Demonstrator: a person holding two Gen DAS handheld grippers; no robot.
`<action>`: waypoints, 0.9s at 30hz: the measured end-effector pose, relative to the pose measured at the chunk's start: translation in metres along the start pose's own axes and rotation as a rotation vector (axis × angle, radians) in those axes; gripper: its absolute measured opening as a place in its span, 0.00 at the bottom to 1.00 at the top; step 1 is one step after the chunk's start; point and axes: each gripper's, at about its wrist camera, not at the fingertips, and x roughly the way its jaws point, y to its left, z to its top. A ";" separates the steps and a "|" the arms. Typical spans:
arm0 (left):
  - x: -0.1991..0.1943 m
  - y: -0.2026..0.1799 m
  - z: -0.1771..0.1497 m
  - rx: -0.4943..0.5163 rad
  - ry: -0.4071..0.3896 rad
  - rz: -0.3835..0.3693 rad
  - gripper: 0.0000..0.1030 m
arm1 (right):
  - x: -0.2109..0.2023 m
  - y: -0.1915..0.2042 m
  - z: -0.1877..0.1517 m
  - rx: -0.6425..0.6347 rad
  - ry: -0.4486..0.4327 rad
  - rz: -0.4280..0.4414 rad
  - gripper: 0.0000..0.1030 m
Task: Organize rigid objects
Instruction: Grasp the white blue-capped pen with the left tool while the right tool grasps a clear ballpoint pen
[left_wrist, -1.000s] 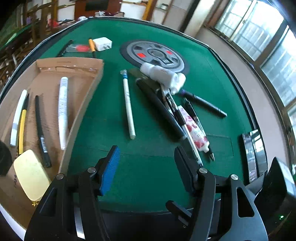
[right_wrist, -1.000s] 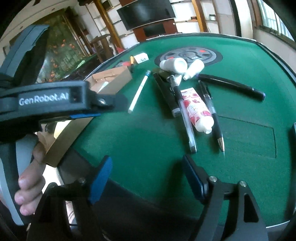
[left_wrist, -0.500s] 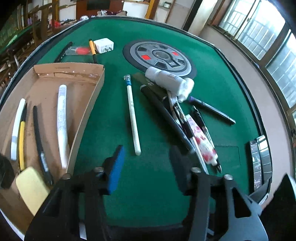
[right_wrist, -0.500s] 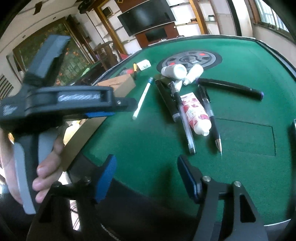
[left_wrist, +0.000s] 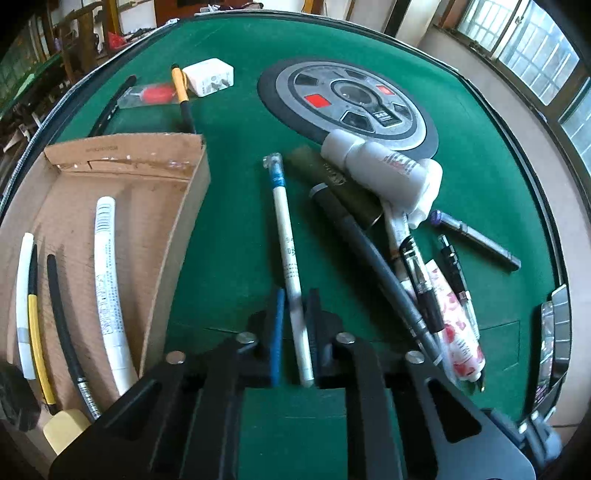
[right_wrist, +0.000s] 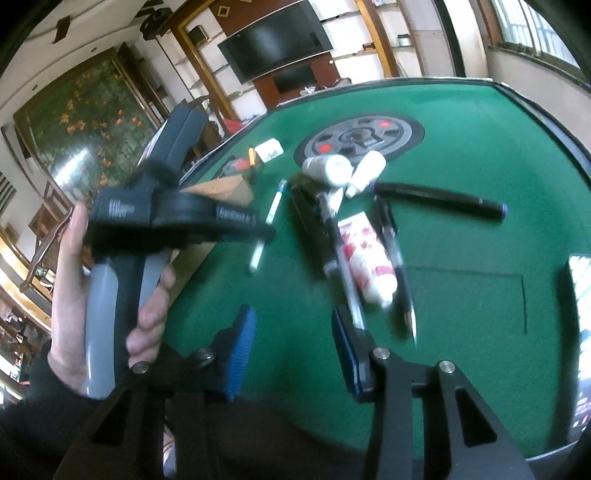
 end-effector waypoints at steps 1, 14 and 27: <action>-0.001 0.001 -0.002 0.006 0.001 -0.004 0.08 | 0.000 -0.001 0.003 -0.002 -0.003 -0.003 0.39; -0.034 0.022 -0.078 0.025 0.038 -0.089 0.07 | 0.025 -0.039 0.043 0.079 0.045 -0.096 0.26; -0.031 0.031 -0.073 -0.012 0.038 -0.137 0.07 | 0.054 -0.048 0.050 -0.019 0.166 -0.265 0.12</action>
